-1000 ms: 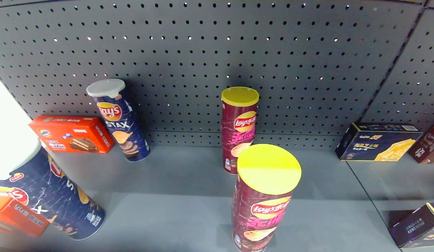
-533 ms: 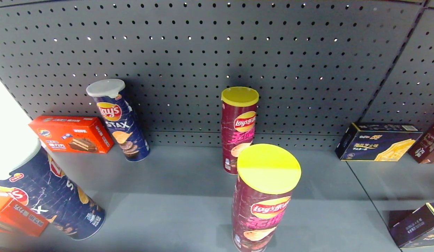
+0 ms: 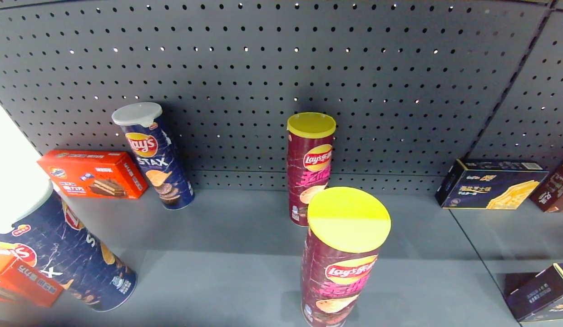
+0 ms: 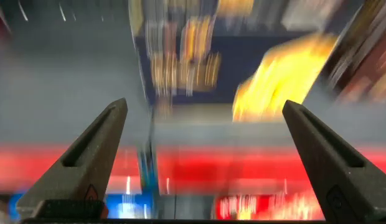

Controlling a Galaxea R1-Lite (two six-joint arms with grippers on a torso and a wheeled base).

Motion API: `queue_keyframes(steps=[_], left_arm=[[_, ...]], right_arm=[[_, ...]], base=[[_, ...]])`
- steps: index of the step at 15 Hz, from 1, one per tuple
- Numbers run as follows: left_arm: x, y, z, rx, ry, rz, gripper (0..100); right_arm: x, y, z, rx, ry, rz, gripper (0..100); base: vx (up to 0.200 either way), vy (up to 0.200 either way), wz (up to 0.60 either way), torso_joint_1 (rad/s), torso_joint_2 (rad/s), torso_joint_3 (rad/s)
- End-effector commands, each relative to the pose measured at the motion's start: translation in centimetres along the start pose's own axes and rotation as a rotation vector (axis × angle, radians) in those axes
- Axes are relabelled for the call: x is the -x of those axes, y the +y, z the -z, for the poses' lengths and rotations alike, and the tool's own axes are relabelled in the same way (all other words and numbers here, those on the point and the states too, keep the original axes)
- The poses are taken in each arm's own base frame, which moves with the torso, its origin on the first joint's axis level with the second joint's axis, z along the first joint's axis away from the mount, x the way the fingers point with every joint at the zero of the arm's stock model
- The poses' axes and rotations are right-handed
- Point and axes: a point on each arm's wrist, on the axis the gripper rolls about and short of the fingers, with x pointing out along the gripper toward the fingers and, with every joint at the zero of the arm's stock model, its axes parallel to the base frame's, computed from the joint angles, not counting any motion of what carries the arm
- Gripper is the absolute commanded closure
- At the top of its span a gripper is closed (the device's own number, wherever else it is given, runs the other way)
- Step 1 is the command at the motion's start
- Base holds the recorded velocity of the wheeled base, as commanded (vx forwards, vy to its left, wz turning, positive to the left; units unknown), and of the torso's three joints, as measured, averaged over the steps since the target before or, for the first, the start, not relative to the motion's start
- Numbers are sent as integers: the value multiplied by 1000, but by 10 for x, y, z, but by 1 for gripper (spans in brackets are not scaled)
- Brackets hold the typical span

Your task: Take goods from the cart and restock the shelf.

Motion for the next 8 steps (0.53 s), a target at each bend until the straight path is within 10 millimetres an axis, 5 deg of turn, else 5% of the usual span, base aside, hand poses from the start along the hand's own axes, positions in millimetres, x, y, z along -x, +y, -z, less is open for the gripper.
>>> queue_keyframes(steps=[1, 4, 8], left_arm=[[0, 0, -1, 0, 1, -2, 0], [0, 0, 0, 1, 0, -1, 0], [0, 0, 0, 6, 1, -4, 0]], right_arm=[[-44, 2, -138, -61, -49, -47, 0], [-76, 13, -167, 7, 20, -307, 0], [-132, 38, -152, 98, 217, -534, 0]], base=[[0, 0, 0, 0, 0, 0], [0, 0, 0, 0, 0, 0], [0, 0, 0, 0, 0, 0]])
